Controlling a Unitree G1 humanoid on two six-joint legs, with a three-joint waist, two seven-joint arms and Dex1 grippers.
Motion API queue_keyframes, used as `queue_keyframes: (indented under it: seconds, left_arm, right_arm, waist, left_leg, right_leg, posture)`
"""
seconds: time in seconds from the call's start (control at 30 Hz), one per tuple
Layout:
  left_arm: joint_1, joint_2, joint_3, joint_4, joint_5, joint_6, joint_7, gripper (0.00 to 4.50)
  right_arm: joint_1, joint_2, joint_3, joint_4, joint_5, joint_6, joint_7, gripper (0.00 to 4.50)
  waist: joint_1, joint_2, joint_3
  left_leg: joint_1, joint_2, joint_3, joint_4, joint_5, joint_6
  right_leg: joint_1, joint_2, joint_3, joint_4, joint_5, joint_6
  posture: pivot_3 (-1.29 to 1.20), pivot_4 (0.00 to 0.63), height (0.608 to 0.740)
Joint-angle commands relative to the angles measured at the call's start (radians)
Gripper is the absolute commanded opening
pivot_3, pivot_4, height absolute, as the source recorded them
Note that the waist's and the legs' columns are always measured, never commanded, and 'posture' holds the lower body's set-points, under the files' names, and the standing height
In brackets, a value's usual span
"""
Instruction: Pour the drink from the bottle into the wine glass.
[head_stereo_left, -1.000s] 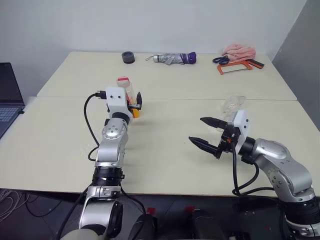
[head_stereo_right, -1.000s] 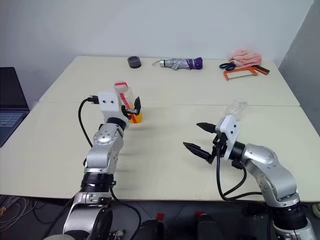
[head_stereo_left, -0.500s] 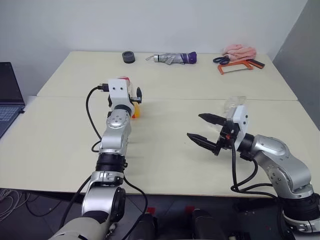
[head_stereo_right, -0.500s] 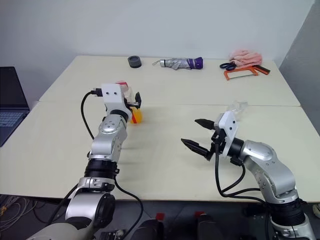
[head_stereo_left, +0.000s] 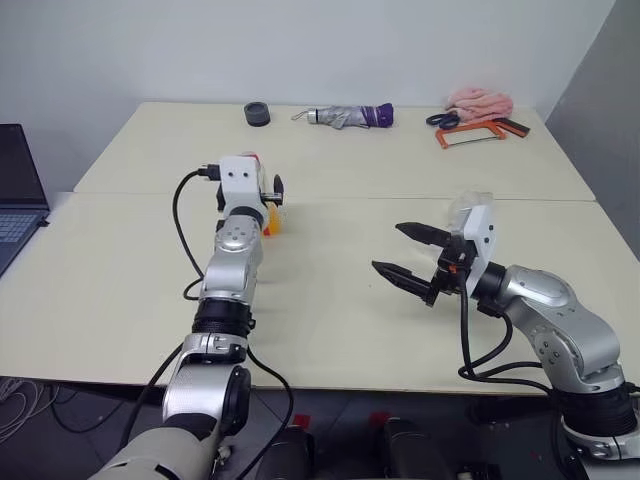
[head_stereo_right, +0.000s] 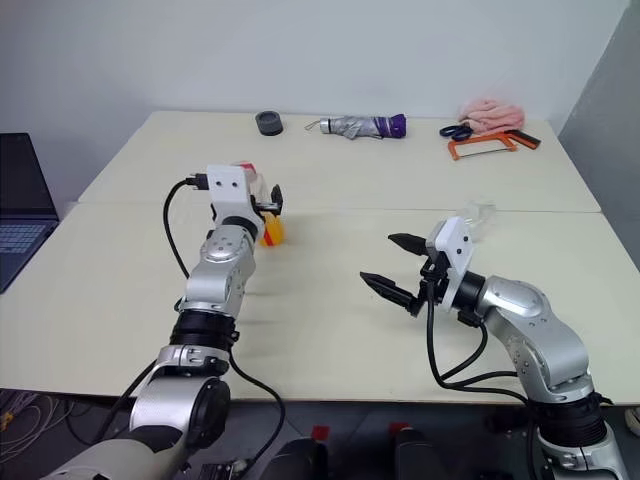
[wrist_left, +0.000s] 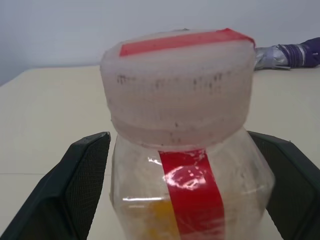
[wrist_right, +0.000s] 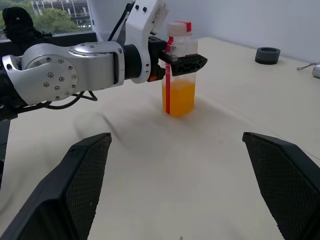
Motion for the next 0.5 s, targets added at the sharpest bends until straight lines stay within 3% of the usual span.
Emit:
queue_keyframes:
  seconds: [0.03, 0.27, 0.43, 0.5]
  left_arm:
    - [-0.036, 0.010, 0.006, -0.009, 0.010, -0.033, 0.007, 4.46]
    - [-0.037, 0.006, 0.007, -0.010, 0.003, -0.036, 0.000, 4.46]
    - [-0.032, 0.005, 0.006, -0.016, 0.005, -0.031, 0.003, 2.90]
    - [-0.027, 0.003, 0.005, -0.022, 0.004, -0.028, 0.003, 2.50]
  right_arm:
    - [-0.018, 0.003, -0.018, -0.021, 0.019, -0.002, 0.001, 4.50]
    - [-0.017, 0.002, -0.020, -0.021, 0.017, 0.002, 0.002, 4.50]
    - [-0.015, 0.000, -0.023, -0.024, 0.020, 0.006, 0.001, 4.50]
    - [-0.016, 0.000, -0.026, -0.022, 0.023, 0.008, 0.001, 4.50]
  waist:
    - [0.000, 0.000, 0.000]
    - [0.000, 0.000, 0.000]
    - [0.000, 0.000, 0.000]
    - [0.000, 0.000, 0.000]
  left_leg:
    - [0.000, 0.000, 0.000, 0.000, 0.000, 0.000]
    - [0.000, 0.000, 0.000, 0.000, 0.000, 0.000]
    - [0.000, 0.000, 0.000, 0.000, 0.000, 0.000]
    - [0.000, 0.000, 0.000, 0.000, 0.000, 0.000]
  right_leg:
    - [0.000, 0.000, 0.000, 0.000, 0.000, 0.000]
    - [0.000, 0.000, 0.000, 0.000, 0.000, 0.000]
    - [0.000, 0.000, 0.000, 0.000, 0.000, 0.000]
    - [0.000, 0.000, 0.000, 0.000, 0.000, 0.000]
  posture:
    - [0.00, 0.150, 0.740]
    - [0.00, 0.150, 0.740]
    - [0.00, 0.150, 0.740]
    - [0.00, 0.150, 0.740]
